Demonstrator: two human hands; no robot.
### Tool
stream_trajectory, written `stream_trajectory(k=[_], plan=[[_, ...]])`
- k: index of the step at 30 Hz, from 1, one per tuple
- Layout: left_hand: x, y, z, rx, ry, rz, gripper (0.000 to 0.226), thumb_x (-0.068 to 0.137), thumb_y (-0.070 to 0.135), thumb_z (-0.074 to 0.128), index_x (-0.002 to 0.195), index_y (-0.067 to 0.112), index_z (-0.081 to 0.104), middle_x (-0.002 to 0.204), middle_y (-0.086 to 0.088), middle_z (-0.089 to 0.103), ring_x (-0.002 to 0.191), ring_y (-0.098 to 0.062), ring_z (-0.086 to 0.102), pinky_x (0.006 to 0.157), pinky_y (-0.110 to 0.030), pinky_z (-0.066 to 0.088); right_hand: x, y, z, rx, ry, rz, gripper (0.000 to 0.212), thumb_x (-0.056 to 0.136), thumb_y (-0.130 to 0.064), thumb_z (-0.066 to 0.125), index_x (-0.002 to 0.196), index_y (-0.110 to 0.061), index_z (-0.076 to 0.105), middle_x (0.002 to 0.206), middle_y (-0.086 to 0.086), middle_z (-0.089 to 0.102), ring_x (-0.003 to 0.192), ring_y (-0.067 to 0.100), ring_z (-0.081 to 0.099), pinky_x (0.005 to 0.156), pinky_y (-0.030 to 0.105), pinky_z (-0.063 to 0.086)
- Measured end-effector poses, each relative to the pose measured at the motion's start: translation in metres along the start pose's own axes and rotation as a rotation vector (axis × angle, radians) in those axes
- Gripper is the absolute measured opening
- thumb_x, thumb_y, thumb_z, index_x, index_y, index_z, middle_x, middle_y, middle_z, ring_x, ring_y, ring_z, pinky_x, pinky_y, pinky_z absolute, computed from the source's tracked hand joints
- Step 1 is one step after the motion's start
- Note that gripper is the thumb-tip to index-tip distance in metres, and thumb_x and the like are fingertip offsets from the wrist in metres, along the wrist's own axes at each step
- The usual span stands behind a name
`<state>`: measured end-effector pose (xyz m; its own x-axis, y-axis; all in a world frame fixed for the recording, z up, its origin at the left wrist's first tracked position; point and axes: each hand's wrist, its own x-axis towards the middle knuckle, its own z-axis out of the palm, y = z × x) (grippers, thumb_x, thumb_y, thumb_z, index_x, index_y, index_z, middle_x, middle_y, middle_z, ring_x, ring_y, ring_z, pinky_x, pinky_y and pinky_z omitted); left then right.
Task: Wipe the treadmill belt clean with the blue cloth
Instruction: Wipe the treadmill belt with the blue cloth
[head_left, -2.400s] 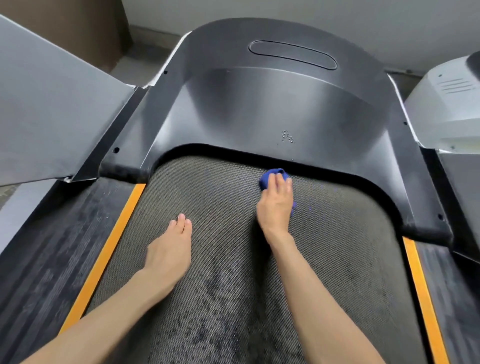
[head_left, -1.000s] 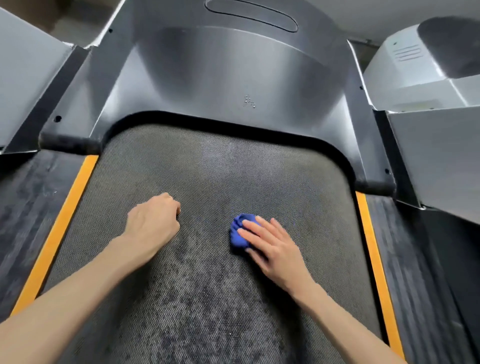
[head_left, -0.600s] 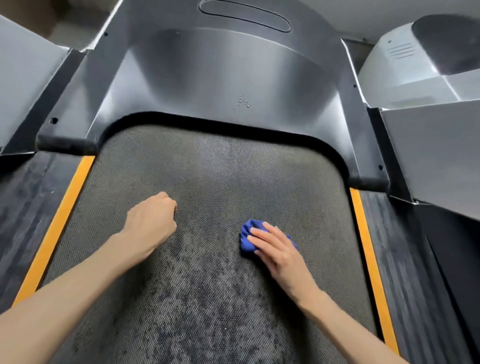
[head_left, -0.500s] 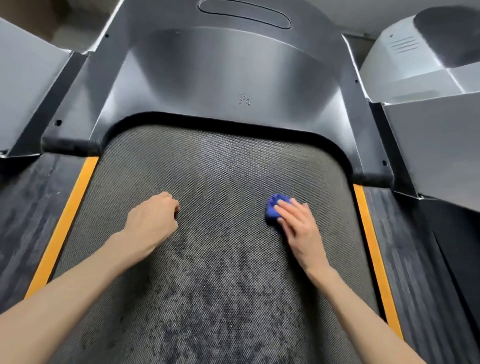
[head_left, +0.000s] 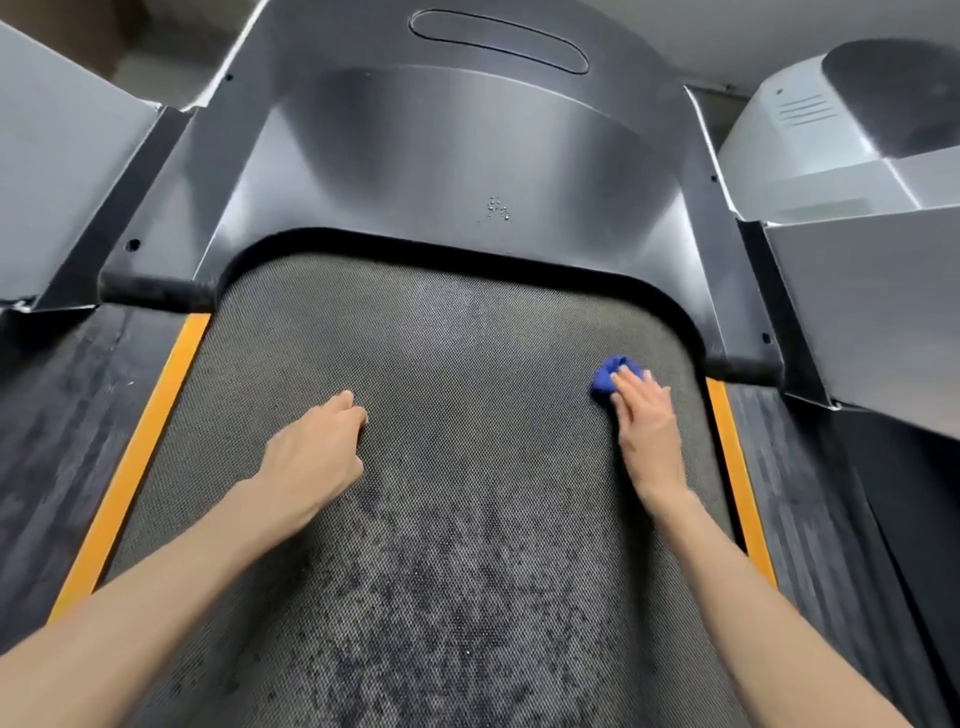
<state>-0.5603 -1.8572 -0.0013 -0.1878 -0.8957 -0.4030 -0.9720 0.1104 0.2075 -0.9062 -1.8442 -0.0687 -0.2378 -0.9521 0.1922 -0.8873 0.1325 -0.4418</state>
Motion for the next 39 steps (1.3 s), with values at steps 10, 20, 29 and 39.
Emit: stream_trajectory(k=[10,20,29,39], plan=[[0.005,0.002,0.006,0.041,0.08,0.031,0.034,0.083,0.008,0.045,0.115,0.014,0.055,0.122,0.0,0.049,0.109,-0.022,0.053,0.088,-0.04,0.048,-0.071,-0.012,-0.01,-0.027,-0.147,-0.251,0.039,0.095,-0.025,0.041,0.127,-0.009,0.057,0.134,0.0,0.052,0.133,0.021,0.037,0.112,0.028,0.025],[0.004,0.0,0.005,0.033,0.092,0.053,0.03,0.083,0.007,0.043,0.11,0.014,0.054,0.116,0.001,0.049,0.102,-0.022,0.054,0.082,-0.039,0.049,0.015,0.011,-0.01,-0.014,-0.006,0.142,0.035,0.093,0.001,0.048,0.127,0.0,0.053,0.137,0.015,0.049,0.136,0.032,0.031,0.111,0.026,0.017],[0.006,0.0,0.007,0.045,0.066,0.06,0.027,0.084,0.008,0.042,0.108,0.012,0.053,0.112,-0.001,0.048,0.101,-0.023,0.055,0.081,-0.038,0.049,-0.044,0.014,-0.016,-0.004,0.055,0.168,0.037,0.091,0.004,0.051,0.127,-0.001,0.054,0.134,0.014,0.052,0.134,0.029,0.036,0.112,0.024,0.016],[0.005,-0.002,0.009,0.071,0.071,0.067,0.036,0.084,0.009,0.041,0.119,0.013,0.05,0.132,-0.001,0.044,0.114,-0.023,0.051,0.091,-0.038,0.046,-0.02,0.025,-0.023,0.025,0.035,0.171,0.037,0.089,0.007,0.051,0.126,0.003,0.054,0.134,0.017,0.051,0.133,0.033,0.036,0.111,0.021,0.015]])
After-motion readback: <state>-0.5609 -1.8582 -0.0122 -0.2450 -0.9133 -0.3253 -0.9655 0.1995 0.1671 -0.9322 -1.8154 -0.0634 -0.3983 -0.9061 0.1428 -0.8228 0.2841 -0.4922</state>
